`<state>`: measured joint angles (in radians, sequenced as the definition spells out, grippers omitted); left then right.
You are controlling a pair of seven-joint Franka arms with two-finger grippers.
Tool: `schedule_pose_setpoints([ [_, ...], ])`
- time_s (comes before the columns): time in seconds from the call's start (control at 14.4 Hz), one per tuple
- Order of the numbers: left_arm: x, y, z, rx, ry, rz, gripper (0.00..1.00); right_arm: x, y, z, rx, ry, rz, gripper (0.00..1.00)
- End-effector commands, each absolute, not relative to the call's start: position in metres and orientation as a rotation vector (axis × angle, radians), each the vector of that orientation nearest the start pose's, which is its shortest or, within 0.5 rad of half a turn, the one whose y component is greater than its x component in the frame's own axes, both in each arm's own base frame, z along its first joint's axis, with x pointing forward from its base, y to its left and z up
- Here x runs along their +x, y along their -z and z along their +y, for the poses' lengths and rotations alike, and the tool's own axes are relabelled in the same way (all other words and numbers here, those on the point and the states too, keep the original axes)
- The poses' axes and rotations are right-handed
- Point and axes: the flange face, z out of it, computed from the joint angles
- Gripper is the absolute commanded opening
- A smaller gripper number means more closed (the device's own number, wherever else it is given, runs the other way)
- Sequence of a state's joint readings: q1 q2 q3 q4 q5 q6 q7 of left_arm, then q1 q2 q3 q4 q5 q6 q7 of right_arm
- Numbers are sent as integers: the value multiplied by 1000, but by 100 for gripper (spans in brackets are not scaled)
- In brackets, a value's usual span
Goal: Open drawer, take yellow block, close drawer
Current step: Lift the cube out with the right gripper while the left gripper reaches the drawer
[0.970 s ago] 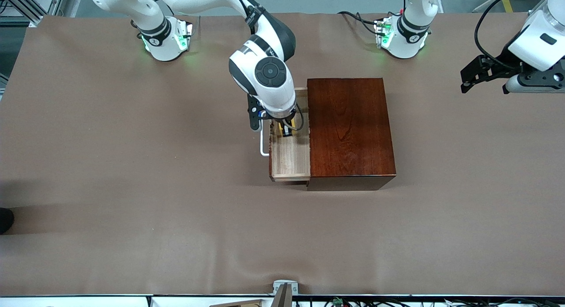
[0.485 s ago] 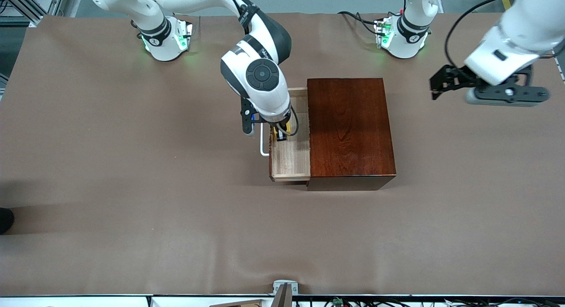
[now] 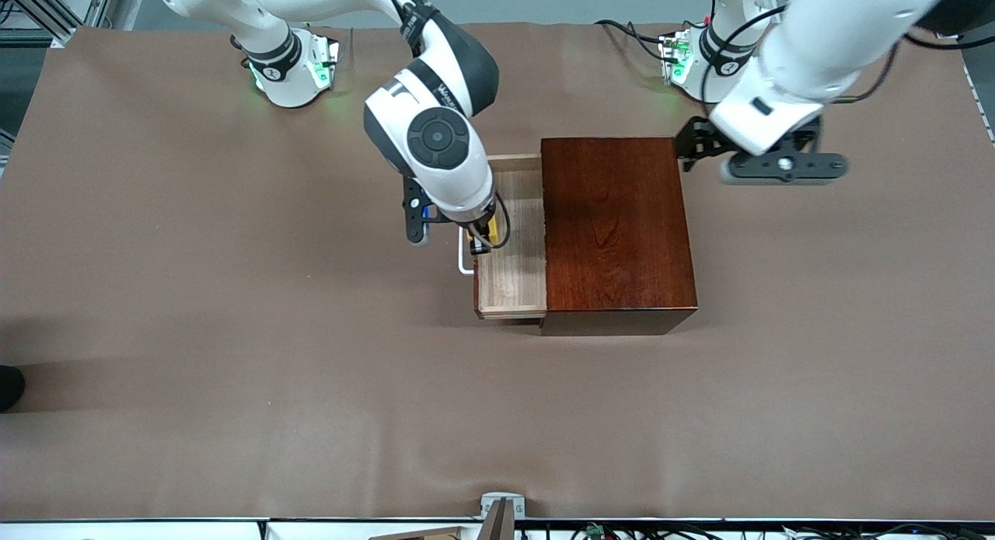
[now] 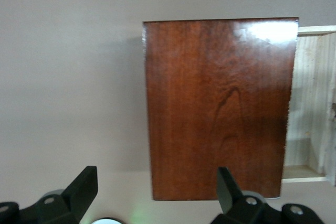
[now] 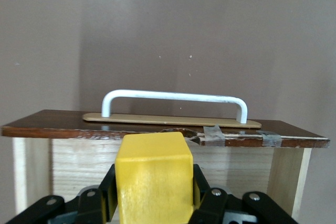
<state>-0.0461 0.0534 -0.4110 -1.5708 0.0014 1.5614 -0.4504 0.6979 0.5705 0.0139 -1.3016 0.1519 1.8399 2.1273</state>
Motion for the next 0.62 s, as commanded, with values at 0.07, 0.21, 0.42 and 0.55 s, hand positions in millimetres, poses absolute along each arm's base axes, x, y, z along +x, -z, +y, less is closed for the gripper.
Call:
schedule_pose_setpoints([
  [0.07,514,-585,-281,-3150,-72,-85,100,535,-444,459,-2459,-259,1919,10],
  [0.21,511,-573,-309,-3164,-62,-170,100,540,-452,441,-2565,-265,1824,10],
  [0.42,509,-552,-360,-3187,-60,-322,100,553,-468,416,-2611,-261,1716,10],
  [0.55,513,-539,-388,-3177,-76,-408,100,560,-478,401,-2640,-250,1643,10],
])
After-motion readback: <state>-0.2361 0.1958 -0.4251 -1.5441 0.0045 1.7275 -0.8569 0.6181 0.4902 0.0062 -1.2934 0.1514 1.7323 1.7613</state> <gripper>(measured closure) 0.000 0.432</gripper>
